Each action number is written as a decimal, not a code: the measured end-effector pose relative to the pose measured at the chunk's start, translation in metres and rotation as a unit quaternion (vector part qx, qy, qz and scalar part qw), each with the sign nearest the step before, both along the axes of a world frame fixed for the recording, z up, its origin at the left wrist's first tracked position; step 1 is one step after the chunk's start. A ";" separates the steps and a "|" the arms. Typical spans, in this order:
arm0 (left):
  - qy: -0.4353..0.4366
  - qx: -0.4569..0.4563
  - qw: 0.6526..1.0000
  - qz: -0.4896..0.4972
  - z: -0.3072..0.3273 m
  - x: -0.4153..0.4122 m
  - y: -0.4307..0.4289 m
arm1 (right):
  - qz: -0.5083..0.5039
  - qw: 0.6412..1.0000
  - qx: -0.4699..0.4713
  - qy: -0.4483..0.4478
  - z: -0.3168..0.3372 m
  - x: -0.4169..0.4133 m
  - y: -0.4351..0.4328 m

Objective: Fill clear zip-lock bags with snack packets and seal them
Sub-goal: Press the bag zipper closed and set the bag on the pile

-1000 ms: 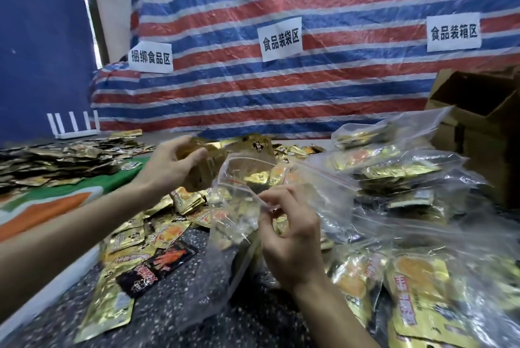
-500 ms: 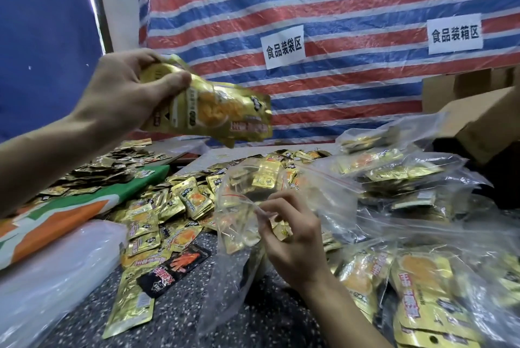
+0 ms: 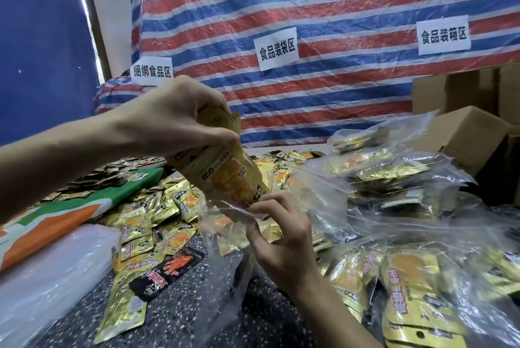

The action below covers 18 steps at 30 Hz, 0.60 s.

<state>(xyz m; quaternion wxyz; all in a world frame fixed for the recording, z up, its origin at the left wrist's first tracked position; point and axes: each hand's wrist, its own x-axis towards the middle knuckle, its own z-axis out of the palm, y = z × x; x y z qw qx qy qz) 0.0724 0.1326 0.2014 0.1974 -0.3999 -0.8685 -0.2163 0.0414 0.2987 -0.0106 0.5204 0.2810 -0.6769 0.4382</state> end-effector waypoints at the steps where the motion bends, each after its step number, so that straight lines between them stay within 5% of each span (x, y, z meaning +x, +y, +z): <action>1: 0.001 -0.009 1.000 0.009 -0.001 -0.003 0.003 | -0.001 1.000 0.001 0.006 0.000 0.000 0.000; 6: -0.016 -0.018 0.997 0.069 -0.014 -0.025 0.017 | 0.001 0.999 -0.011 0.031 0.000 0.002 0.001; 14: -0.063 -0.267 0.947 0.167 -0.031 -0.031 0.023 | 0.005 0.999 -0.004 0.041 0.002 0.002 -0.001; 18: 0.048 -0.377 0.903 0.202 -0.048 -0.028 0.032 | 0.017 0.999 0.009 0.041 0.002 0.003 -0.002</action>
